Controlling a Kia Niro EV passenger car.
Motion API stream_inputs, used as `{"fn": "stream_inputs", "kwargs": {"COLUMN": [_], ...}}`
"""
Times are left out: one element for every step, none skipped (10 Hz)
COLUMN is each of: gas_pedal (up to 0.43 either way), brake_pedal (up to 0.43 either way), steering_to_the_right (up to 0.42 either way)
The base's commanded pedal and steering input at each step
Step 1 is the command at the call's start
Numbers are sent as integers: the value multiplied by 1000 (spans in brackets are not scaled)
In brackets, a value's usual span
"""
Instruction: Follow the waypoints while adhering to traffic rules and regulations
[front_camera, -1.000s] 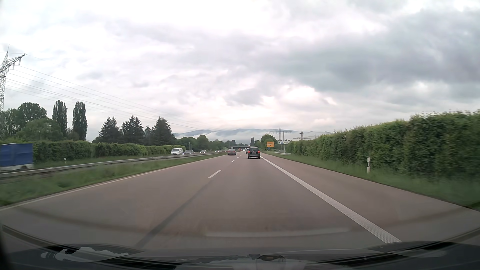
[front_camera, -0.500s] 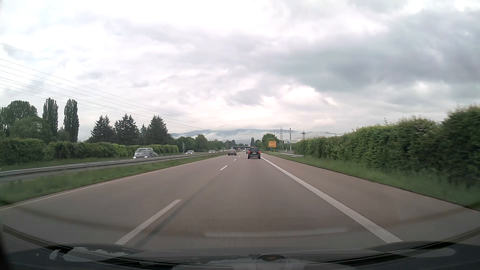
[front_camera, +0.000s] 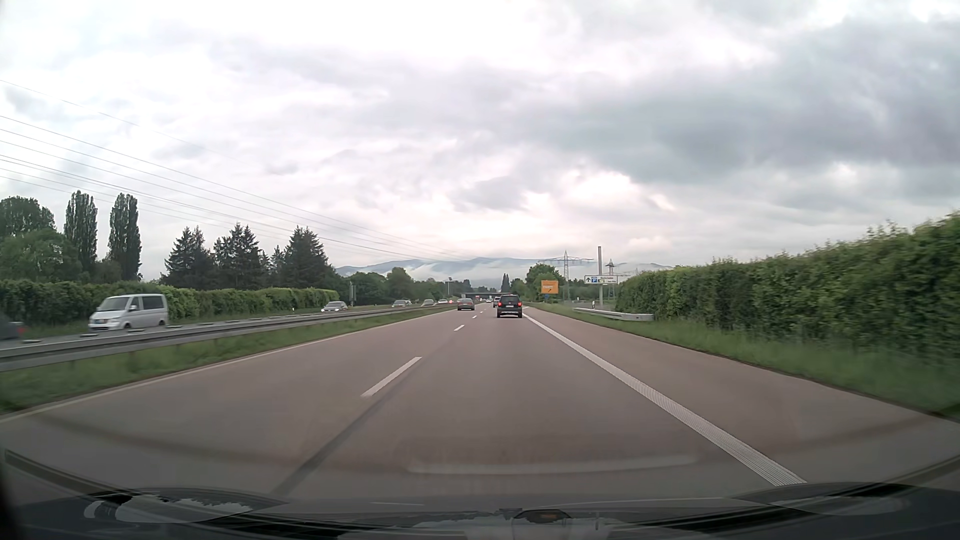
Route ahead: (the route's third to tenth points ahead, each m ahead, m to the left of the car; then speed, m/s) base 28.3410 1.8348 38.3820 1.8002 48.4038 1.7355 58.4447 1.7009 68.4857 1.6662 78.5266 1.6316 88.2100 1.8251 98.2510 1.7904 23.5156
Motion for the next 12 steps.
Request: {"fn": "stream_inputs", "kwargs": {"gas_pedal": [8, 20, 20, 20, 28, 39, 47, 59, 67, 67, 79, 79], "brake_pedal": [0, 0, 0, 0, 0, 0, 0, 0, 0, 0, 0, 0], "steering_to_the_right": [1, 0, 0, 0, 0, 0, 1, 0, 1, 0, 0, 1]}}
